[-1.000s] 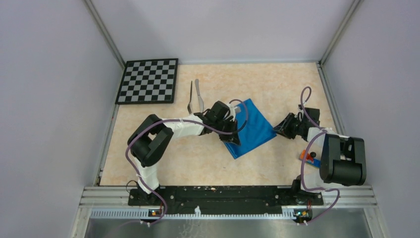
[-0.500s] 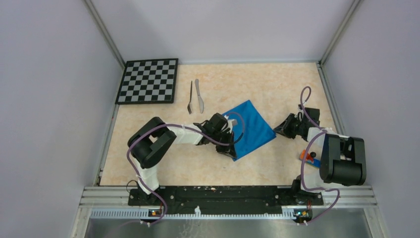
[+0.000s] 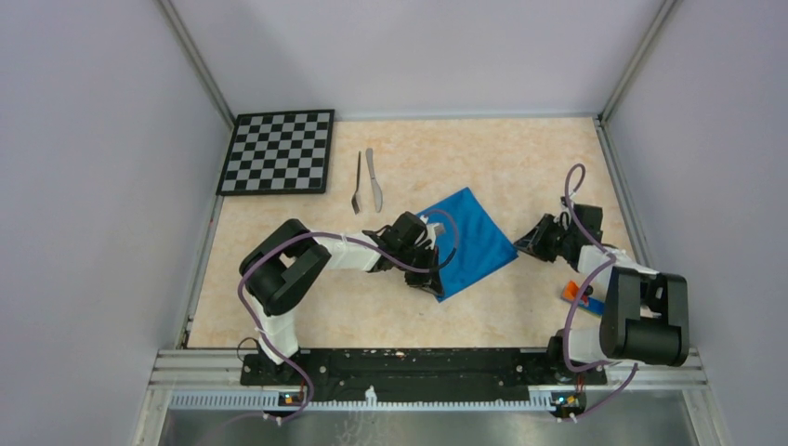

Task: Fold the napkin into a case and place the utensils inside
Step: Rotate the square-folded napkin at the center of the board, then pick up the top corner of the square-folded napkin from the center of the board.

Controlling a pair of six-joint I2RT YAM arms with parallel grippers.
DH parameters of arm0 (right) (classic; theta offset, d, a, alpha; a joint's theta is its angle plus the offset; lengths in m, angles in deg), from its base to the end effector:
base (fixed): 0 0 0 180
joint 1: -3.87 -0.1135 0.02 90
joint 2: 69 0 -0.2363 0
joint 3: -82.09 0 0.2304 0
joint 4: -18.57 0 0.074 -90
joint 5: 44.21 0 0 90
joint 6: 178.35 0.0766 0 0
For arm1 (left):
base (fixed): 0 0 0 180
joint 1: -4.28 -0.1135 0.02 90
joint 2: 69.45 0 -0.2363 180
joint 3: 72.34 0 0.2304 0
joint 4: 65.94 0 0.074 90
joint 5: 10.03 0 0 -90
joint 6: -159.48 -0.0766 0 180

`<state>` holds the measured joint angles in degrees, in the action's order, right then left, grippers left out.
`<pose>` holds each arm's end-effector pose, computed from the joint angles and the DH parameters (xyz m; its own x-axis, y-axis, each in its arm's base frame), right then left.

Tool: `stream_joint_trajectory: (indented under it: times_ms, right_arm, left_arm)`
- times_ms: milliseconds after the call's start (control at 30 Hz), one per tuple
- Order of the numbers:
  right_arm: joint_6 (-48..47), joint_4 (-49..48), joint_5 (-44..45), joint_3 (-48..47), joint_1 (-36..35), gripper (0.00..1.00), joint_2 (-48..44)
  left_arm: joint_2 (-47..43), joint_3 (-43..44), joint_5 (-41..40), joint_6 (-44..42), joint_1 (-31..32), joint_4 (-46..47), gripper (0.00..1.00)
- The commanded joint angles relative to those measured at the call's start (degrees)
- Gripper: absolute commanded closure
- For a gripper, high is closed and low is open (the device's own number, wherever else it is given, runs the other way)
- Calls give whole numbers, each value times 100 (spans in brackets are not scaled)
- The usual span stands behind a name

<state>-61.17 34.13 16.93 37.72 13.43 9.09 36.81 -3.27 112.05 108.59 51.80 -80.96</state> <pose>0.2575 -0.0059 0.1099 -0.7402 0.5304 -0.4132 0.1946 0.7573 0.6234 0.2096 -0.2892 0.0913 -0.9469 0.2427 -0.2107 0.3188 0.6254 -0.7122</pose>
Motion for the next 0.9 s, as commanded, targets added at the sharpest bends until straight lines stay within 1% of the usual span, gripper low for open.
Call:
stream_joint_trajectory:
  times_ms: [0,167,400,600,867]
  right_arm:
    - [-143,-56,-85,49,37,79,-55]
    - [-147,-98,-90,60,37,75,28]
    - [-149,-114,-193,86,32,76,25]
    - [-81,-212,-359,140,37,80,-161]
    - [-28,-284,-480,141,37,80,-282]
  left_arm:
    - [-118,-29,-77,-5,11,177,92]
    - [-143,-13,-76,-1,11,142,92]
    - [-148,-51,-76,5,11,160,92]
    - [-122,-54,-61,6,11,181,93]
    - [-97,-47,-51,7,16,201,93]
